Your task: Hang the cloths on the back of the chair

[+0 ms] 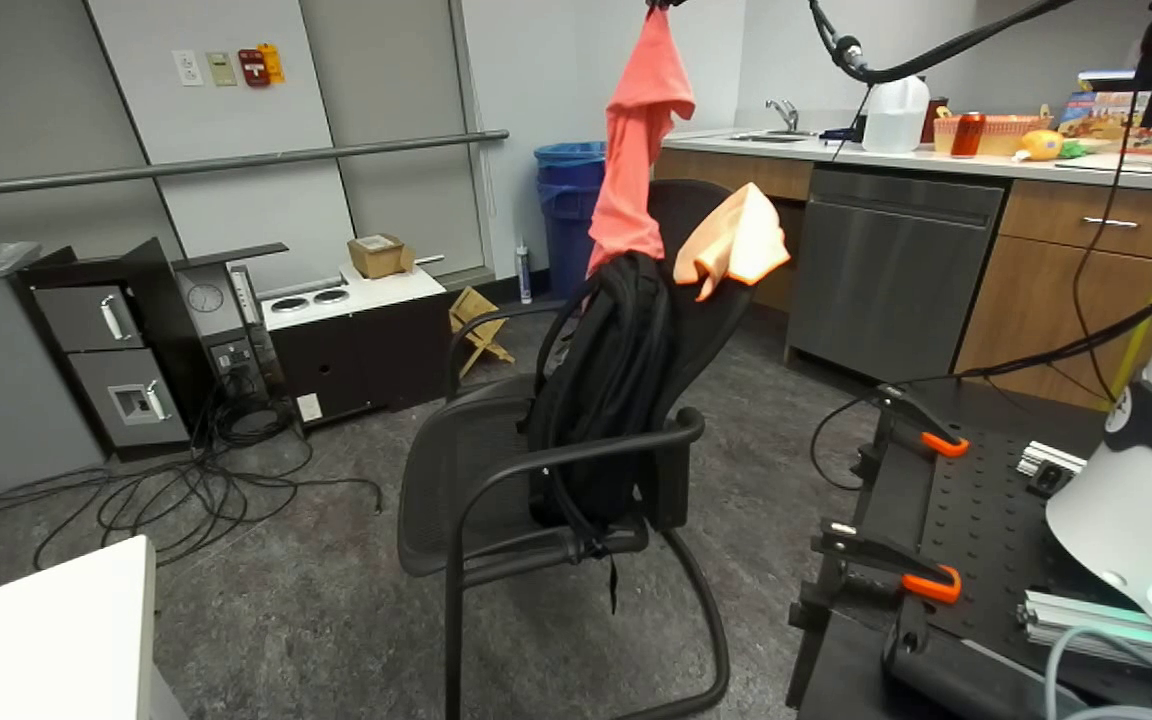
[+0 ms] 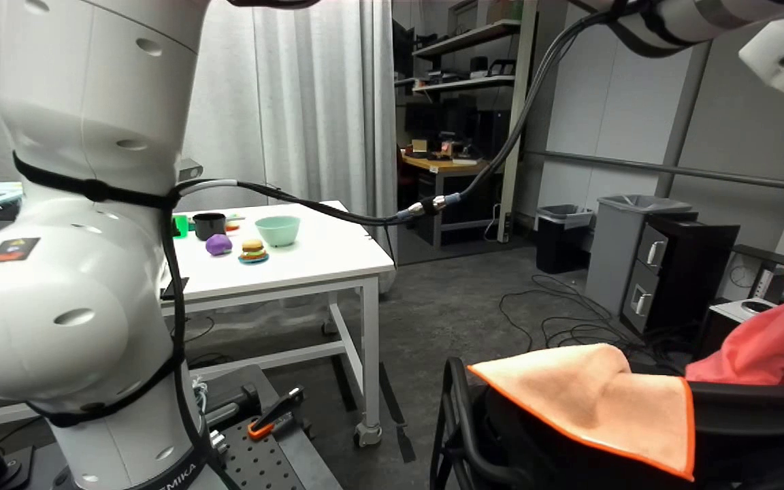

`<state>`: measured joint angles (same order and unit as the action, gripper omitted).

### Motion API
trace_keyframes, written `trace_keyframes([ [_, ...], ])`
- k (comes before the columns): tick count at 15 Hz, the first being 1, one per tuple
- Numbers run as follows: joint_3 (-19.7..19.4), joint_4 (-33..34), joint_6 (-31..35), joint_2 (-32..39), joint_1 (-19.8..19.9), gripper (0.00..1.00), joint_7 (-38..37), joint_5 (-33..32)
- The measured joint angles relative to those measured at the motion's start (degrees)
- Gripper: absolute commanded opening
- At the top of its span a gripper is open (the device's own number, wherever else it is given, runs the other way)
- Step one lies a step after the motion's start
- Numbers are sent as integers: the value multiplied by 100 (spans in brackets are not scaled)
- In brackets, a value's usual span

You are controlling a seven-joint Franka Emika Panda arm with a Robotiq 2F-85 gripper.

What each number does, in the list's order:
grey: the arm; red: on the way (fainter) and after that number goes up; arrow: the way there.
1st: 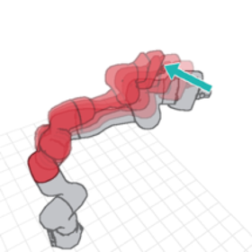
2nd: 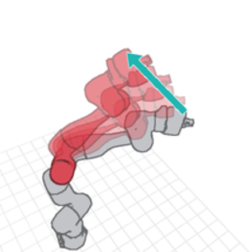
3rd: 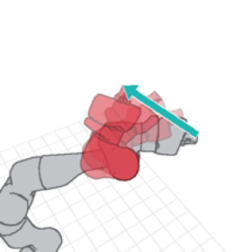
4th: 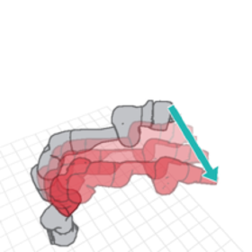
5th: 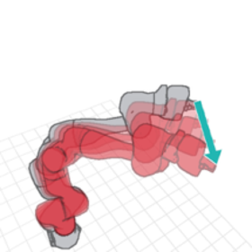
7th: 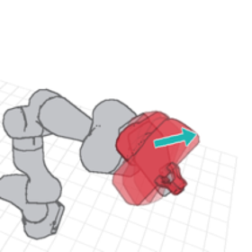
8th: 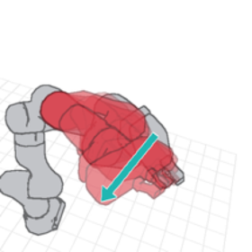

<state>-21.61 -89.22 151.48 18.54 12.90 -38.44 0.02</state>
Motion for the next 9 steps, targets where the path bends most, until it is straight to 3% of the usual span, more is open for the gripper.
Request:
trace_keyframes([
  [5, 134, -399, -468, -659, 362, 1, 919, 869],
  [9, 122, -697, -891, -894, 637, 1, 1396, 1200],
])
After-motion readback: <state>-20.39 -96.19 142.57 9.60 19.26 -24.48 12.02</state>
